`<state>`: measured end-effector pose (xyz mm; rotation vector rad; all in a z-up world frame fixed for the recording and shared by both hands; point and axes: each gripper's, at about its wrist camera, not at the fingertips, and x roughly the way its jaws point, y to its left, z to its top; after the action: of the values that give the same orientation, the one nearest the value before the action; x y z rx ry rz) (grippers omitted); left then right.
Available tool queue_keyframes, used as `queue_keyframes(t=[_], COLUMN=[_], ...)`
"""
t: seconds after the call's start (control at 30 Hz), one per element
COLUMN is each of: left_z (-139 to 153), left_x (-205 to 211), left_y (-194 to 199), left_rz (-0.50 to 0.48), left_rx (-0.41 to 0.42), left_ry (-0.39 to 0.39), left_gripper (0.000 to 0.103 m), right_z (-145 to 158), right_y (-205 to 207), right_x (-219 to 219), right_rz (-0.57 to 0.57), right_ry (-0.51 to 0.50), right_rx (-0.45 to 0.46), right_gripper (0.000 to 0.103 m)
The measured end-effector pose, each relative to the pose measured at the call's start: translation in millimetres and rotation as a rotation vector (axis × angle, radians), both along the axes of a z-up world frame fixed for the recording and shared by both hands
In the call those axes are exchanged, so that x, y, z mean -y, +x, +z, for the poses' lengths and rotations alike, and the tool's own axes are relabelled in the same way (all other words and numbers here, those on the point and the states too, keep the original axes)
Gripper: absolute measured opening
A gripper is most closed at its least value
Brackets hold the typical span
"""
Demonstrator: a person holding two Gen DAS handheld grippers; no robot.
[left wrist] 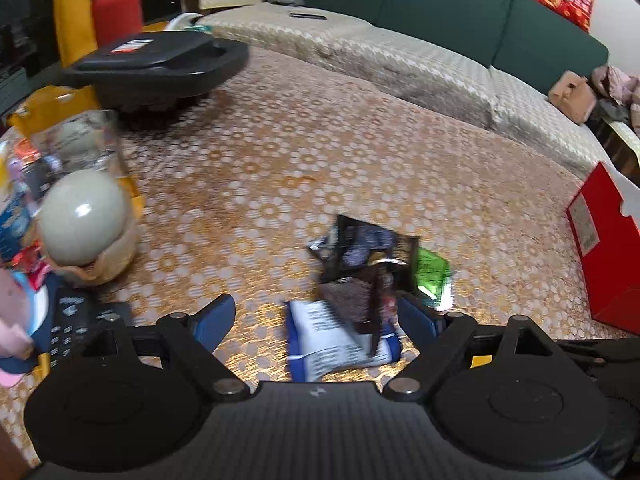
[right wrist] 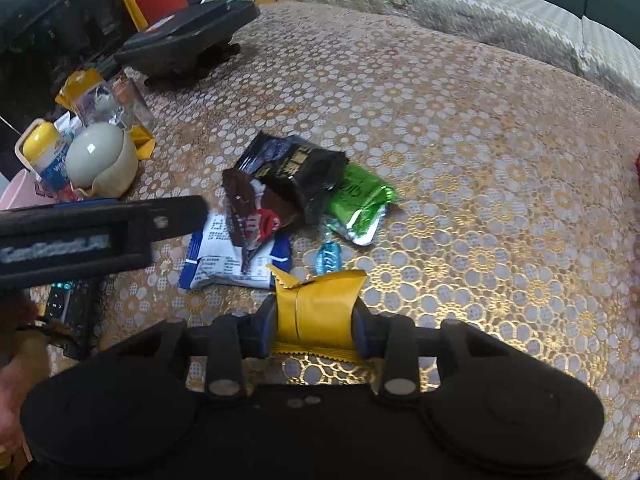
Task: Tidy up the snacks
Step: 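Grasp the yellow foil pouch with the right tool while the left tool grasps the dark chocolate snack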
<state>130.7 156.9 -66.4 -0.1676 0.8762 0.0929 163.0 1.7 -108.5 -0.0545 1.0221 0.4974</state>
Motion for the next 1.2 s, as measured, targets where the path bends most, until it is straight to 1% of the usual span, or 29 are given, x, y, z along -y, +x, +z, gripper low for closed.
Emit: queue_keyframes(t=[0.1,0.2,0.23,0.3,0.37,0.43,0.57,0.67,0.8,1.0,1.2], left_z=[-5,-11,-13,-17,-22,-25,-24,-23,-19,-5,16], left_x=[11,17,18,20,22,22,20,20,20,22,37], left_y=[13,23,26,31,34,36,34,32,27,9,-12], left_rz=[-0.035,-0.041,-0.047,-0.058,-0.06,-0.053,-0.054,-0.069,-0.064,-0.058,-0.082], left_rx=[-0.013,-0.03,-0.034,-0.051,-0.074,-0.09,-0.079,-0.075,-0.076,-0.056,-0.028], left_ry=[-0.01,-0.004,-0.011,-0.012,-0.002,-0.002,-0.013,-0.022,-0.015,-0.038,-0.034], left_gripper=[0.089,0.088,0.085,0.077,0.059,0.048,0.034,0.03,0.028,0.027,0.027], right_z=[4,6,7,7,8,8,10,14,19,33,51], right_y=[1,2,3,3,4,4,3,0,-5,-16,-31], right_x=[13,24,27,32,36,39,43,47,54,72,97], right_rz=[-0.019,-0.036,-0.042,-0.053,-0.059,-0.064,-0.069,-0.072,-0.083,-0.099,-0.121], right_ry=[0.012,0.02,0.022,0.028,0.029,0.033,0.036,0.035,0.038,0.054,0.07], right_rx=[0.002,0.003,0.004,0.004,0.005,0.006,0.01,0.018,0.03,0.055,0.082], right_gripper=[0.036,0.036,0.036,0.036,0.036,0.036,0.036,0.036,0.036,0.036,0.036])
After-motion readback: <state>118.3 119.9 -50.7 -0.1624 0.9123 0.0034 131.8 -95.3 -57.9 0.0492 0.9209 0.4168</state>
